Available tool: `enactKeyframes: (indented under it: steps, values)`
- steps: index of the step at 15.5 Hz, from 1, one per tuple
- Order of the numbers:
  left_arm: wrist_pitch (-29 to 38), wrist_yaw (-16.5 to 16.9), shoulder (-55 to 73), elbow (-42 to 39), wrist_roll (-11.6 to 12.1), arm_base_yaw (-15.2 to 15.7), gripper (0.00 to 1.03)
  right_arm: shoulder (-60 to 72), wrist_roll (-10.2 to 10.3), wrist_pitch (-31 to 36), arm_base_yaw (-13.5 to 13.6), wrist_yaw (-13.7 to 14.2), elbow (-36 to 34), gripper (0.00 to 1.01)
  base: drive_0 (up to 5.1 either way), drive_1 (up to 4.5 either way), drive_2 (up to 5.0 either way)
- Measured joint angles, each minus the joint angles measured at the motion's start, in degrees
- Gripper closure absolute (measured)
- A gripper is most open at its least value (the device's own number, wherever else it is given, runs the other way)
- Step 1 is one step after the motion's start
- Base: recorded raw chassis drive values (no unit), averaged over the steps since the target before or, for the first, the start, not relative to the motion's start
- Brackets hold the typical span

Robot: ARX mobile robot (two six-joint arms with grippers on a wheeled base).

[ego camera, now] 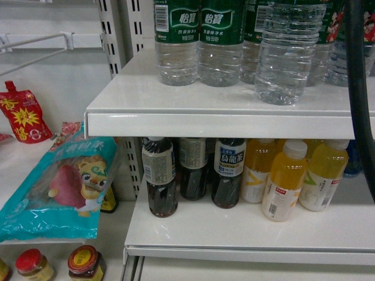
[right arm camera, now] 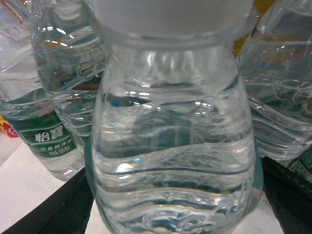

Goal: Move water from second to third shelf

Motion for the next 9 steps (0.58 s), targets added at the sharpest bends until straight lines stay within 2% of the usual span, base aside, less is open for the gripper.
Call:
enactKeyframes:
  steps: [5,9]
  values:
    - [0.0,0.0,0.0,0.0,0.02,0.0,0.05,-5.79,0.22,-2.51,-0.04,-2.32,-3.06,0.03,0.0,0.0,0.0]
    - [0.0,0.0,0.0,0.0,0.02,0.0,0.05,-14.32,0.33,-3.41,-0.07,-5.14,-10.34,0.03,0.0,0.0,0.0]
